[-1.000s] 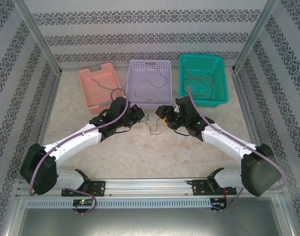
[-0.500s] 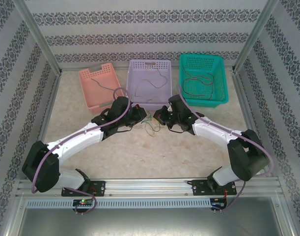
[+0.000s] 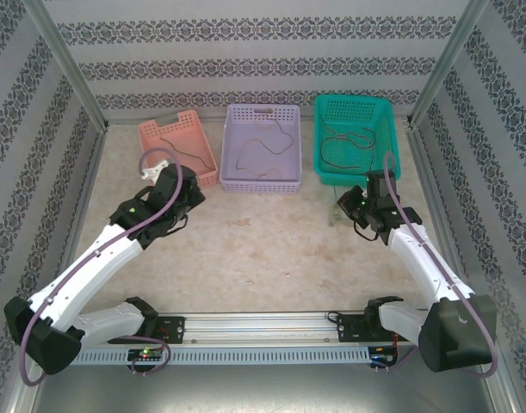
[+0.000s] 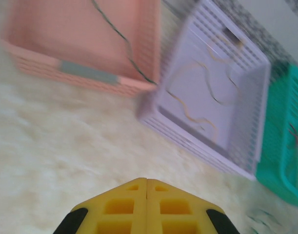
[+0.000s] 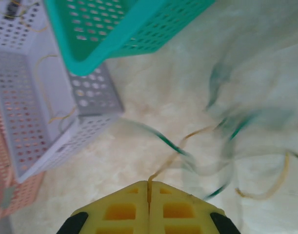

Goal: Untangle the cables

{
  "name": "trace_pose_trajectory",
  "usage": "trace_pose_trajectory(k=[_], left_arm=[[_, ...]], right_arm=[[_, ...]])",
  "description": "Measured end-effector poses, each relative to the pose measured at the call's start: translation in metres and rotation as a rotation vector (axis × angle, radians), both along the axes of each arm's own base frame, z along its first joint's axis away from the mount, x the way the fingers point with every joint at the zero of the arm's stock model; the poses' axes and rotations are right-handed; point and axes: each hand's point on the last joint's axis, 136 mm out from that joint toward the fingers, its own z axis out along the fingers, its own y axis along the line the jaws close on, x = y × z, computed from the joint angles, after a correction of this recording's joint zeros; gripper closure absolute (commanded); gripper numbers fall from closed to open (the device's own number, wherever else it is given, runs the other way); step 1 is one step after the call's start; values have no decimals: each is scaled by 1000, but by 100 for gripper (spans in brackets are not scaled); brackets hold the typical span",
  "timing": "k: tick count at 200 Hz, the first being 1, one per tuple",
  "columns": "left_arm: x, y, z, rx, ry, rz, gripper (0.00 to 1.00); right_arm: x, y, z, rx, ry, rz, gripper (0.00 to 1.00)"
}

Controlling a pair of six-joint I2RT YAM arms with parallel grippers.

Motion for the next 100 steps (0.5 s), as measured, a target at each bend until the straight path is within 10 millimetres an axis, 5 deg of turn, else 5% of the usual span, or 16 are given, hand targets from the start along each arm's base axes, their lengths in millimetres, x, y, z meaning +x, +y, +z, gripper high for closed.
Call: trace_pose_trajectory(k=[32, 77, 100], left_arm=[[-3, 25, 2, 37, 5, 70, 100], [8, -6, -16, -47, 60, -18, 100], [15, -40, -28, -151, 87, -89, 72]], right_arm=[[-5, 2, -11, -13, 40, 21, 100], [-5, 36, -21, 31, 92, 136, 100], [0, 71, 6, 74, 24, 242, 100]])
